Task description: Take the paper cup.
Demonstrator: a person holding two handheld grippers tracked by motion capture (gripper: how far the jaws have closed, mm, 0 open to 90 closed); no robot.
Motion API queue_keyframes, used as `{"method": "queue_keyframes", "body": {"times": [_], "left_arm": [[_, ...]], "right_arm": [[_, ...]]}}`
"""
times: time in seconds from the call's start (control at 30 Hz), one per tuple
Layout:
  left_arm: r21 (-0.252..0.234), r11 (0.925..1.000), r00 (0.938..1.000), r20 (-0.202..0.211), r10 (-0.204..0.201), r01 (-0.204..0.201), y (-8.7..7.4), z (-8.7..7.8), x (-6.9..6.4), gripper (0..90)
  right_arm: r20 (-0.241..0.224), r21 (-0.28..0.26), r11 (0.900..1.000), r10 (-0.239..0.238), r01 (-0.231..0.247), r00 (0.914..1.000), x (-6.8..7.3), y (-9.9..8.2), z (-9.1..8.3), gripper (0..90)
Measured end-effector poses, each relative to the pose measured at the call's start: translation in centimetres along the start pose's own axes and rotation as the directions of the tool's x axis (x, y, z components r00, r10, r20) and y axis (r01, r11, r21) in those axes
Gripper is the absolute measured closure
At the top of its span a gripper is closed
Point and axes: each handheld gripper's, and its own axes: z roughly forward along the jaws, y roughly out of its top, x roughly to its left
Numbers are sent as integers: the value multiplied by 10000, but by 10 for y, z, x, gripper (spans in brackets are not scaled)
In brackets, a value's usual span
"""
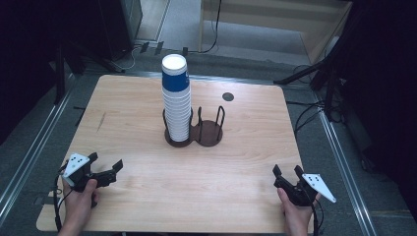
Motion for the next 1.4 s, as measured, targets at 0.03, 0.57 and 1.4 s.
{"method": "queue_keyframes", "body": {"times": [0.03, 0.57, 1.4], "left_arm": [[0, 10000, 10000, 0, 0, 0, 0, 0, 0, 0], [-98, 9999, 9999, -148, -72, 71, -1, -2, -1, 0], [66, 10000, 9999, -126, -15, 16, -1, -1, -1, 0]], "right_arm": [[0, 0, 10000, 0, 0, 10000, 0, 0, 0, 168], [-379, -83, 10000, 48, -51, 9993, 18, 12, 3, 148], [-1741, -673, 9924, -1137, 1034, 9781, 109, 70, 22, 144]]}}
